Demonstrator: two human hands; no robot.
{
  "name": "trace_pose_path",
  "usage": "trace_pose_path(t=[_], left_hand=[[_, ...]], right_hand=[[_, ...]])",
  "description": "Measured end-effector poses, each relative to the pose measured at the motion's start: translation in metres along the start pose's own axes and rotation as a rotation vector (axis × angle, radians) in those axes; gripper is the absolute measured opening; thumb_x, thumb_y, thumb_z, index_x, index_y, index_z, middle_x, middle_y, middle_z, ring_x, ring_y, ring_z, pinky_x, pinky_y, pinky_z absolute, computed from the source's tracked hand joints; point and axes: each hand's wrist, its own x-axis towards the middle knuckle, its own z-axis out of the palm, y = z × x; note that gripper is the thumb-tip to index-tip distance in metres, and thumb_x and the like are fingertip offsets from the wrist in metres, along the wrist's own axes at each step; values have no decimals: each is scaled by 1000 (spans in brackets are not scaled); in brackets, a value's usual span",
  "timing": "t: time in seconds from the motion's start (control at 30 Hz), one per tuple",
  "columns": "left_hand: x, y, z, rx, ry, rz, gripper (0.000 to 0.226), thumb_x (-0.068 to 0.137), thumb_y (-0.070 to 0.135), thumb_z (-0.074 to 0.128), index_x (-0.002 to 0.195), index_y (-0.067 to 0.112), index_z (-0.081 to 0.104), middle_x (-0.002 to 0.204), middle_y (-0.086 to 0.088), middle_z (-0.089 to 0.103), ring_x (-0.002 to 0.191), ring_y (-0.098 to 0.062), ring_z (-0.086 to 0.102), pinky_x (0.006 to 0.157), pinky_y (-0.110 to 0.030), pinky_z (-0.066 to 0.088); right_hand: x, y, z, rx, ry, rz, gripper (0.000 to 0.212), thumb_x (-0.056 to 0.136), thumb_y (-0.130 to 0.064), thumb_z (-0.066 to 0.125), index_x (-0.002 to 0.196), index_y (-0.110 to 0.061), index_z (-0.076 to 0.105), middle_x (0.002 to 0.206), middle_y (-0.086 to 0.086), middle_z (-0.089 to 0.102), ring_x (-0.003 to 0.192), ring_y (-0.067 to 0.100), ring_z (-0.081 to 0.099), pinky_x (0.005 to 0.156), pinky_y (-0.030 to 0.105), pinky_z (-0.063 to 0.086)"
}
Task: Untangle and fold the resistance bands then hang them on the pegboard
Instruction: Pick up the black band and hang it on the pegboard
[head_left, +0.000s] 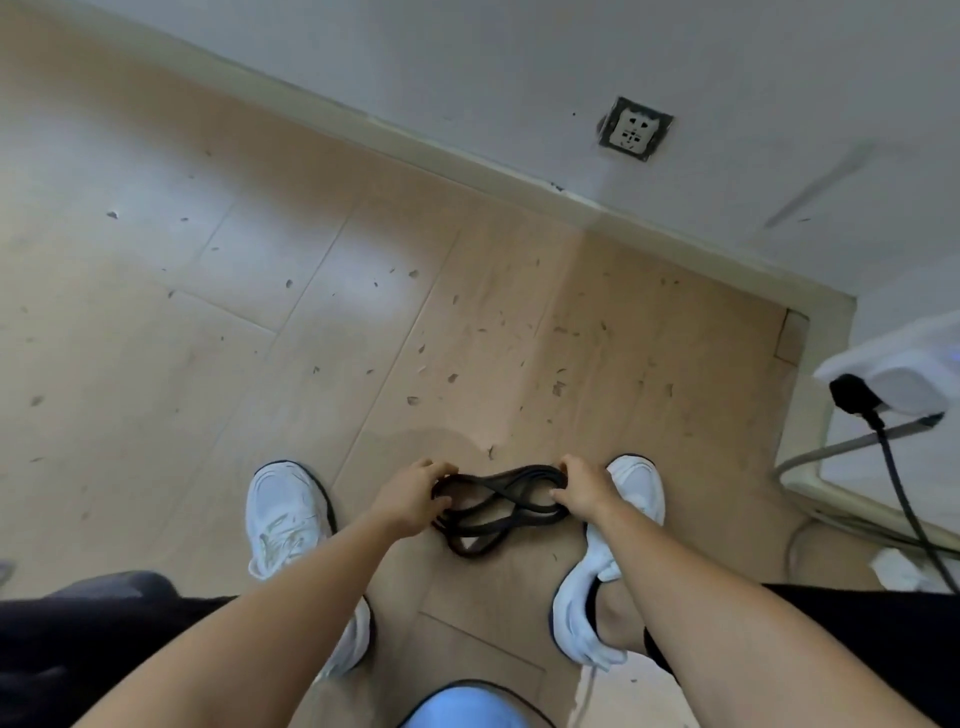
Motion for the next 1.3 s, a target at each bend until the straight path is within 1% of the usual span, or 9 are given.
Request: trace_pose_path(t=[0.23,0.4,0.47,0.57,0.67,0.83,1.03,1.17,1.3], left_hand=[[7,-16,-3,-49,-93,-40,26,94,23,67,119,21,68,115,0,70,97,-19,64,88,-35,54],[11,-20,-18,-140,-191,-91,18,83,36,73,84,19,78,90,-2,74,94,-25,68,85,-39,58],[12,-12,-30,-259,-55,-76,14,88,29,74,87,16,76,89,0,71,92,-21,66,80,-33,54],[12,11,-48,-464,121,-4,28,86,31,77,110,17,72,111,1,69,106,-18,63,96,-34,51],[4,37,-69,-519,55,83,56,81,38,81,132,28,62,128,9,60,120,-9,50,107,-35,40],[-6,63,-96,-499,-5,235,14,88,24,78,95,16,69,67,12,59,60,0,57,64,-22,44],[-30,94,-151,-376,174,351,17,84,24,80,96,13,73,86,-16,72,80,-21,72,79,-37,55],[-55,122,-187,-312,256,438,7,86,22,78,89,17,75,66,-1,58,60,-11,52,63,-27,40],[-85,147,-225,-290,354,520,10,88,26,78,80,23,72,59,11,54,58,-7,49,59,-20,36]], right_hand=[[12,-10,-5,36,-9,8,9,75,-16,69,74,-9,63,72,8,64,73,27,60,59,29,42],[15,-32,-30,232,-76,-108,21,73,-11,83,86,-17,68,81,-2,65,79,16,60,71,26,46],[13,-45,-39,279,-131,-160,26,72,-8,86,88,-14,67,76,0,63,73,15,59,73,26,48],[3,-69,-51,369,-183,-236,25,73,-3,85,91,-10,68,77,5,65,69,14,59,66,21,48],[-7,-93,-65,398,-224,-324,29,70,-4,87,92,-12,70,80,3,66,73,14,59,71,25,47],[-26,-121,-105,424,-148,-415,35,67,-5,88,96,-12,70,86,4,67,79,16,61,78,31,51],[-50,-134,-151,354,-33,-491,31,74,-4,82,100,-12,68,89,2,68,81,16,63,82,35,54],[-65,-135,-176,304,56,-547,19,75,-1,77,88,-11,67,82,4,65,74,14,60,75,32,49],[-78,-125,-200,358,141,-571,18,77,-7,81,89,-8,67,86,6,69,84,18,68,87,38,54]])
